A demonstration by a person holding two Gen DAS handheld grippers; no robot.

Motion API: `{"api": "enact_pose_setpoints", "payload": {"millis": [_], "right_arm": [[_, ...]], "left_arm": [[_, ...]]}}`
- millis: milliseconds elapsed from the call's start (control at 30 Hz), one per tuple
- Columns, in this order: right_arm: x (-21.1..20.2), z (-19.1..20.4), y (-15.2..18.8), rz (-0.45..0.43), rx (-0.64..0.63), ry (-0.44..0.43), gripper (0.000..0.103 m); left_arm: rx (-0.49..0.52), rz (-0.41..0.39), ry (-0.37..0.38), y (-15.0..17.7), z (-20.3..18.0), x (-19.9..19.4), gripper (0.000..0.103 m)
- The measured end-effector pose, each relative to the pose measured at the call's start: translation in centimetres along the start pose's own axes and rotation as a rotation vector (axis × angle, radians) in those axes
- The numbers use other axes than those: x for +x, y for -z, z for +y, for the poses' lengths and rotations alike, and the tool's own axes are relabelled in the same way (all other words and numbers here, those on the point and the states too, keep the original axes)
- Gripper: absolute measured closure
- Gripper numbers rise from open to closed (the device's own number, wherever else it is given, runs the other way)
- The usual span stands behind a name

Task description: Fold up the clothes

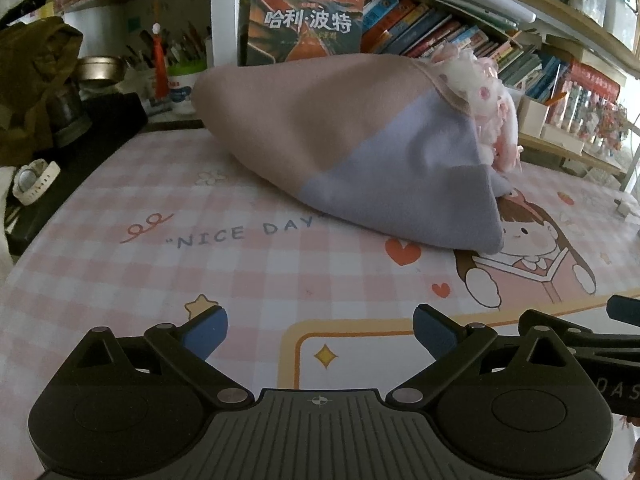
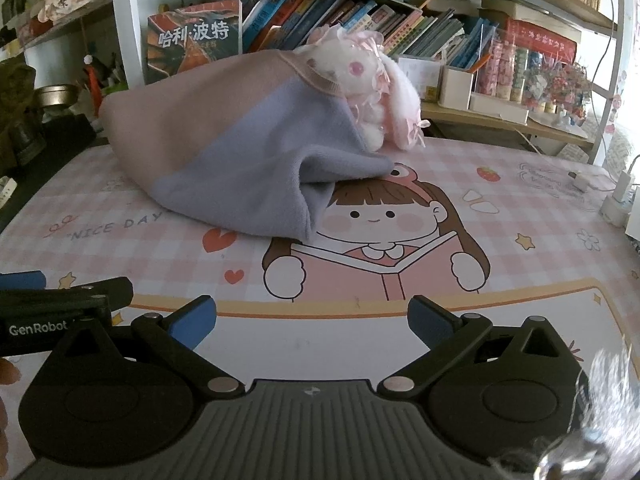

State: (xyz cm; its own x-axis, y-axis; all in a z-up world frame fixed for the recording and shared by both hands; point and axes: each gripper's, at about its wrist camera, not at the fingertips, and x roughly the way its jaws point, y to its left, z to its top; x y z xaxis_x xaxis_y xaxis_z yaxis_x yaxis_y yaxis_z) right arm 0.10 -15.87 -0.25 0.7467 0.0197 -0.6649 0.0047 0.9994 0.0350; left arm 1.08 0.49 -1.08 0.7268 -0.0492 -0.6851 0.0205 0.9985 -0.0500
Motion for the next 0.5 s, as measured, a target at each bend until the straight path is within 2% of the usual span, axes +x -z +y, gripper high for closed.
{"api": "enact_pose_setpoints", "payload": {"millis": [500], "right_arm": [[0.0, 0.6, 1.2, 0.029, 0.023, 0.019, 0.000]], "left_arm": [[0.047, 0.011, -0.007, 0.8, 0.2, 0.0, 0.002]]}}
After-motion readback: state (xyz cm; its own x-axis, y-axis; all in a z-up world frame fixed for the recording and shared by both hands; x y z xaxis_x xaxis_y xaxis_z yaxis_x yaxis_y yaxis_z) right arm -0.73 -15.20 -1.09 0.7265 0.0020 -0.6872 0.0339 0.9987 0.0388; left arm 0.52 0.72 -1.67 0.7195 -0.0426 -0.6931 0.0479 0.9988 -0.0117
